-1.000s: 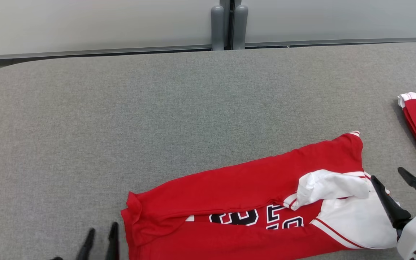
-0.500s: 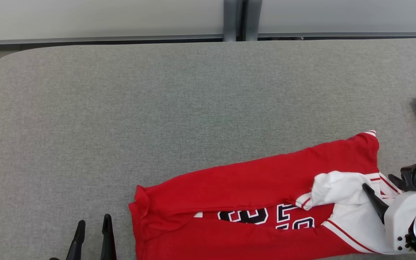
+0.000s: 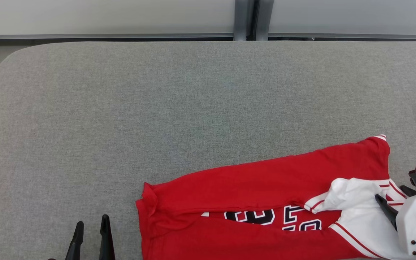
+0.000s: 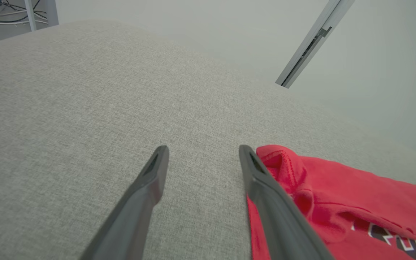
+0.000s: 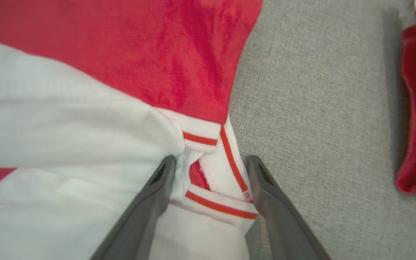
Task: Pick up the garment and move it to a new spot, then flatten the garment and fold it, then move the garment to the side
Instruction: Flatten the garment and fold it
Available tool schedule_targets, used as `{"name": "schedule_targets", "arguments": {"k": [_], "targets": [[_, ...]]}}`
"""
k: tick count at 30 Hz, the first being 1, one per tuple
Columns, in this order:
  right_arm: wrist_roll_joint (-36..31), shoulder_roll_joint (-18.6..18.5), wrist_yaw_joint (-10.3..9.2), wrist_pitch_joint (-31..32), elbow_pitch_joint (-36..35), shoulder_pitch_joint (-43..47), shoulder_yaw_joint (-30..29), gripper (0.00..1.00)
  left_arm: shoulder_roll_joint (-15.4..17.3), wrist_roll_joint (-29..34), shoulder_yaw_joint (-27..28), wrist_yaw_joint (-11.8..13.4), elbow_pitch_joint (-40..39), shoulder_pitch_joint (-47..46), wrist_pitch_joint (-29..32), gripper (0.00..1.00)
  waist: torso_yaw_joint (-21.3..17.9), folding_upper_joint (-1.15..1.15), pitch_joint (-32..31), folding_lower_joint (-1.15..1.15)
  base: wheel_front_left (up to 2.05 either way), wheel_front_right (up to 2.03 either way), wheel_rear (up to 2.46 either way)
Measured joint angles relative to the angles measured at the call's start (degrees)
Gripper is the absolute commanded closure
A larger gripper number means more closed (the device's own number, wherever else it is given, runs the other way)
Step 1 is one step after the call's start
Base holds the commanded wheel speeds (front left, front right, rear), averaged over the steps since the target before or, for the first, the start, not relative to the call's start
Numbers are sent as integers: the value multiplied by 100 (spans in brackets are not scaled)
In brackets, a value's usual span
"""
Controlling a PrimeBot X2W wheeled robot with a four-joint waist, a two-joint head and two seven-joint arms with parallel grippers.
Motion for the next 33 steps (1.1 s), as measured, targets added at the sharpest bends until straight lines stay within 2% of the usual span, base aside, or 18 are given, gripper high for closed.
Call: {"name": "schedule_targets", "arguments": {"k": [6, 7, 8, 9, 15, 18, 27, 33], "targets": [[436, -213, -26, 376, -226, -3, 495, 0, 0, -40, -24, -3, 13, -10, 0, 0, 64, 0, 23, 0, 0, 0, 0], [555, -245, -30, 398, -242, -13, 548, 58, 0, -46, -33, -3, 19, -14, 0, 0, 78, 0, 24, 0, 0, 0, 0], [716, -259, -31, 419, -236, -38, 588, 94, 0, -49, -43, -3, 25, -21, 0, 0, 92, 0, 25, 0, 0, 0, 0], [902, -257, -42, 424, -243, -53, 641, 100, -1, -53, -56, -3, 31, -30, 0, 0, 102, 0, 23, 0, 0, 0, 0], [1945, -108, -15, 258, -44, -119, 398, 100, -4, -89, -83, -2, 78, -29, 0, 0, 127, 0, -90, 0, 0, 0, 0], [2220, -232, -1, 223, 188, -128, 54, 100, -4, -88, -68, 1, 93, 10, 0, 0, 126, 0, -213, 0, 0, 0, 0], [2510, -803, 0, 203, 689, 87, -1209, 100, -4, -45, -19, 0, 125, 178, -1, 0, 73, 0, -637, 0, 0, 0, 0], [2597, -865, 0, 303, 186, 333, -1326, 100, -3, -58, 13, 14, 115, 252, 0, 0, -33, 0, -801, 0, 0, 0, 0]]}}
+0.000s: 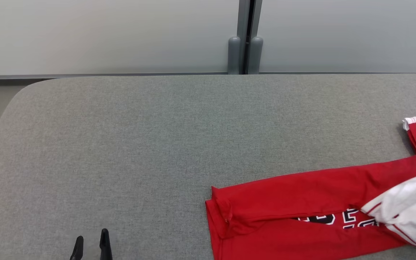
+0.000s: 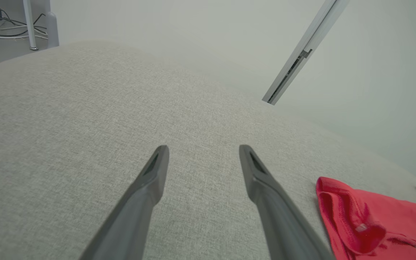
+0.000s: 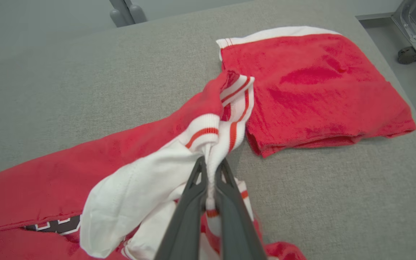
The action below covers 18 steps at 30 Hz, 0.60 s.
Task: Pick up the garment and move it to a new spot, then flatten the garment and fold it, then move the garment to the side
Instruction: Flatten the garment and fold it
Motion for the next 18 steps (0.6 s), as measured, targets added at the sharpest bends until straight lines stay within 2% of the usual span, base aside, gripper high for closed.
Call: {"name": "schedule_targets", "arguments": {"k": [3, 6, 8, 9, 13, 18], "targets": [[115, 154, -2, 107, -700, 82, 249, 100, 0, -47, -27, 4, -22, 4, 0, 0, -92, 0, -43, 0, 0, 0, 0], [243, 467, -1, 259, -1451, 85, 716, 100, 1, -76, -73, 4, -34, 7, -1, 0, -191, 0, -43, 0, 0, 0, 0], [292, 726, -2, 349, -1820, 51, 1101, 100, 0, -82, -118, 5, -27, 5, -1, 0, -254, 0, -18, 0, 0, 0, 0], [303, 1020, -2, 446, -2058, -56, 1556, 100, -3, -80, -167, 3, -4, -25, -1, 0, -292, 0, 47, 0, 0, 0, 0], [232, 1661, -2, 463, -2057, -438, 2373, 100, -1, -58, -236, 2, 45, -190, -1, 0, -332, 0, 198, 0, 0, 0, 0], [-21, 2310, -2, 134, -1472, -879, 2965, 100, -3, 22, -365, -46, 185, -371, 0, 0, -262, 0, 345, 0, 0, 0, 0]]}}
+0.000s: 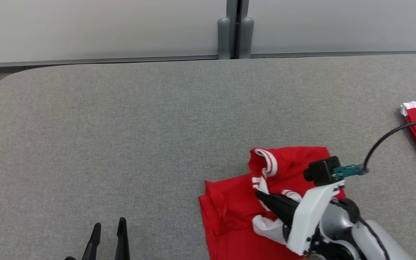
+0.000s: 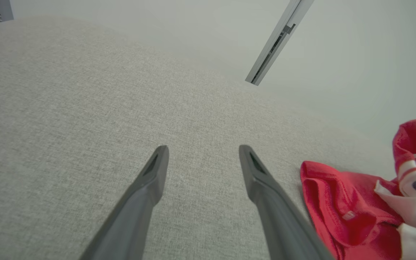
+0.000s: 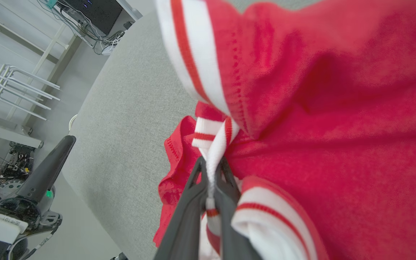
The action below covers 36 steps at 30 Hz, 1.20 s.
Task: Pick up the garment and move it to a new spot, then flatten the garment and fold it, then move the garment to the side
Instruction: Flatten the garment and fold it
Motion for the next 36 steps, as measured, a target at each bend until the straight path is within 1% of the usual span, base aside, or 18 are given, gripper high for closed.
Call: {"name": "schedule_targets", "arguments": {"k": [3, 6, 12, 19, 20, 21, 22, 25, 28, 32, 34, 36], "targets": [[-5, 358, 0, -222, 328, -180, 253, 100, 2, 30, -54, -37, 87, -29, 0, 0, 84, 0, 38, 0, 0, 0, 0], [29, 545, 0, -367, 566, -300, 459, 100, 2, 43, -70, -53, 154, -29, -1, 0, 154, 0, 44, 0, 0, 0, 0], [97, 661, 0, -514, 824, -332, 788, 100, 2, 34, -64, -44, 208, -22, -1, 0, 247, 0, -19, 0, 0, 0, 0], [164, 813, 0, -602, 1061, -371, 1057, 100, 2, -10, -101, -44, 247, -5, -1, 0, 235, 0, -69, 0, 0, 0, 0], [159, 834, 0, -648, 1100, -396, 1070, 96, 2, -11, -102, -40, 253, -5, -1, 0, 226, 0, -73, 0, 0, 0, 0], [147, 848, 0, -701, 1135, -427, 1074, 62, 2, -13, -102, -34, 256, -5, -1, 0, 216, 0, -78, 0, 0, 0, 0], [138, 854, 0, -758, 1150, -453, 1091, 1, 2, -19, -101, -34, 259, -5, -1, 0, 205, 0, -84, 0, 0, 0, 0], [22, 881, 0, -913, 1198, -469, 1136, 0, 2, -19, -79, -35, 285, -3, -1, 0, 167, 0, -117, 0, 0, 0, 0], [-43, 760, 0, -1085, 1035, -441, 1163, 0, 1, -18, -25, -56, 346, 23, -1, 0, 130, 0, -189, 0, 0, 0, 0], [-226, 280, 0, -1518, 382, -81, 1046, 0, 0, 18, 116, -93, 408, 131, -1, 0, 80, 0, -365, 0, 0, 0, 0], [-398, -11, 1, -1836, 16, 137, 799, 0, 2, 44, 194, -101, 399, 184, -2, 0, 41, 0, -468, 0, 0, 0, 0], [-743, -371, 1, -2136, -155, 410, 347, 0, 2, 45, 264, -104, 392, 253, -2, 0, -5, 0, -583, 0, 0, 0, 0]]}}
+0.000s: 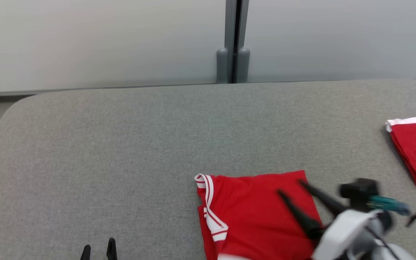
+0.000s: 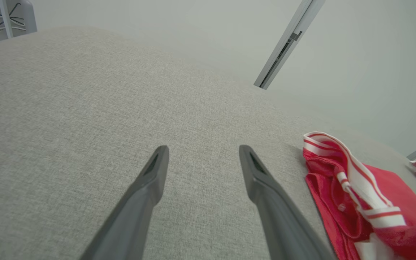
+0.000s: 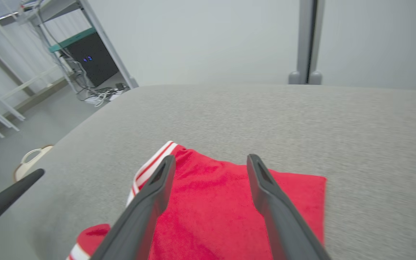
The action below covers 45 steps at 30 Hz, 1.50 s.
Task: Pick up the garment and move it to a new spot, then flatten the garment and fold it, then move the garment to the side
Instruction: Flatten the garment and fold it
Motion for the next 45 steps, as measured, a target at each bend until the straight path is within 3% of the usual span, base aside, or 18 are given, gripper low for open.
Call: {"name": "schedule_targets", "arguments": {"k": [5, 11, 20, 27, 28, 29, 30, 31, 36, 40, 45], "targets": [[-827, -459, -1, -684, 32, 773, -1196, 0, 2, -16, 48, 2, -73, 114, -2, 0, -122, 0, -287, 0, 0, 0, 0], [-1760, -333, -1, -1820, 638, 1327, -2372, 0, 0, -79, 5, 34, -111, 115, -2, 0, -194, 0, -465, 0, 0, 0, 0], [-2453, 164, 0, -2256, 1408, 1686, -2831, 0, -1, -99, -27, 5, -44, 99, -2, 0, -151, 0, -540, 0, 0, 0, 0], [-2643, 341, 0, -2272, 1230, 1712, -2945, 0, 0, -49, 81, -51, -16, 92, -2, 0, -149, 0, -518, 0, 0, 0, 0], [-2651, 350, 0, -2272, 1203, 1691, -2867, 29, 0, -43, 93, -52, -13, 89, -2, 0, -150, 0, -512, 0, 0, 0, 0], [-2680, 361, 0, -2273, 1172, 1654, -2746, 68, 0, -35, 104, -55, -9, 82, -2, 0, -150, 0, -505, 0, 0, 0, 0], [-2694, 383, 0, -2274, 1159, 1592, -2586, 92, 0, -26, 109, -57, -4, 71, -2, 0, -149, 0, -498, 0, 0, 0, 0], [-2694, 403, 0, -2277, 1181, 1510, -2385, 100, 0, -14, 110, -58, -5, 61, -2, 0, -147, 0, -490, 0, 0, 0, 0], [-2800, 502, 0, -2206, 1488, 940, -1340, 100, 0, -1, 69, -59, -21, 4, -2, 0, -137, 0, -412, 0, 0, 0, 0], [-2891, 847, 1, -1893, 1992, -73, -623, 100, 0, 19, -64, -74, -26, -130, -2, 0, -122, 0, -234, 0, 0, 0, 0], [-3012, 1327, 1, -1750, 2907, -1263, -252, 100, 1, 63, -264, -109, 5, -533, -2, 0, -25, 0, 130, 0, 0, 0, 0]]}}
